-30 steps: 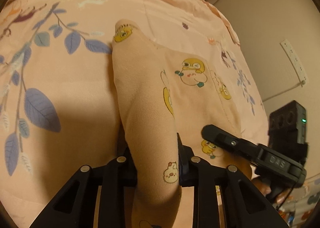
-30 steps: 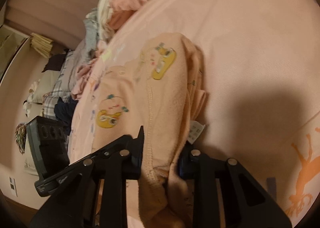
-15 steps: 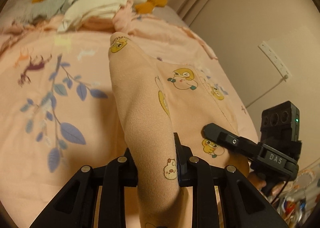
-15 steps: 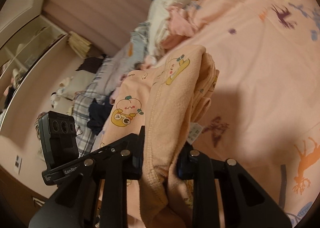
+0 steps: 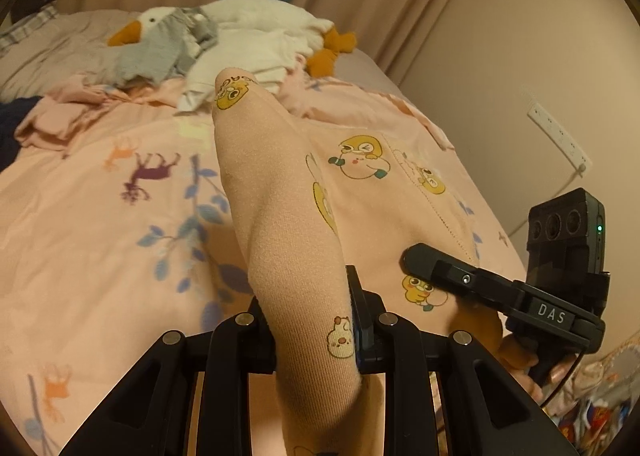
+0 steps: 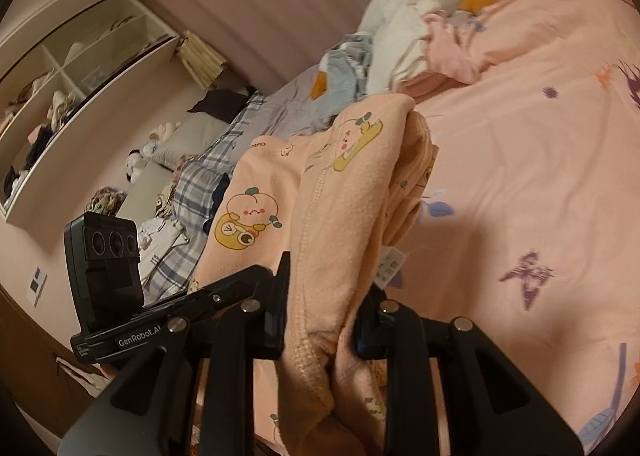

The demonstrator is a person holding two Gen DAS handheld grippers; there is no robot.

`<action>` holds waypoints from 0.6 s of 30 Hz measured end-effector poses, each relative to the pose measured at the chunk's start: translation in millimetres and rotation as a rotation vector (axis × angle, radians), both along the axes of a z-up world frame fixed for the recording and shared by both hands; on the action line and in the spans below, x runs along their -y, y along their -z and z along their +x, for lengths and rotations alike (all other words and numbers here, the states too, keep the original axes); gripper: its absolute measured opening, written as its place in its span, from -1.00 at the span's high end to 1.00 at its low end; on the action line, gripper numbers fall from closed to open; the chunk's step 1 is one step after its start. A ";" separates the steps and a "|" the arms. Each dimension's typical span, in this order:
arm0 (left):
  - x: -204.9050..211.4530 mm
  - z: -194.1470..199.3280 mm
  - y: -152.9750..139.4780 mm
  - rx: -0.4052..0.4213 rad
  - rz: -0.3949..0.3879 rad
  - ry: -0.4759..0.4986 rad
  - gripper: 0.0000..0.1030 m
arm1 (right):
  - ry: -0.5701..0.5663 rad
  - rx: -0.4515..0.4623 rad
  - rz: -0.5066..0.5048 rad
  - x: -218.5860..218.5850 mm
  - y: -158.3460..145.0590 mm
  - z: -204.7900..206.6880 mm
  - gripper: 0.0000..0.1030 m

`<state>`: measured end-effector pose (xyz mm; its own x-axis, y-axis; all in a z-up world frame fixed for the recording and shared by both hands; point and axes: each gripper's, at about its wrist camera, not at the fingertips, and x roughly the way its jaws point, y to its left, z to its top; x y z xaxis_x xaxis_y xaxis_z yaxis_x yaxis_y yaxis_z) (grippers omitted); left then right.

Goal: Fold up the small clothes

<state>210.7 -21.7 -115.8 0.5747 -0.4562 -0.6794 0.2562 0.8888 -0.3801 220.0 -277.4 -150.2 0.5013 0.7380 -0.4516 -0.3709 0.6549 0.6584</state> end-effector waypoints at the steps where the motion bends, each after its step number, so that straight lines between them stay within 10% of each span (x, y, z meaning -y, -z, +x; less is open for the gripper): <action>1: -4.2 -2.4 -3.2 0.008 0.003 -0.004 0.54 | -0.006 0.006 -0.006 -6.8 -3.6 -0.7 0.52; 9: -46.6 -12.3 -17.4 0.035 -0.010 -0.043 0.54 | -0.045 0.035 -0.032 -50.9 -21.8 -2.7 0.51; 18: -69.6 27.5 56.6 -0.080 -0.010 -0.074 0.54 | -0.076 -0.078 -0.128 -87.1 36.8 38.4 0.50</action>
<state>238.2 47.9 -172.4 0.5507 -0.4216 -0.7204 0.1587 0.9002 -0.4055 258.4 -190.3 -187.0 0.4058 0.7063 -0.5800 -0.3735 0.7074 0.6001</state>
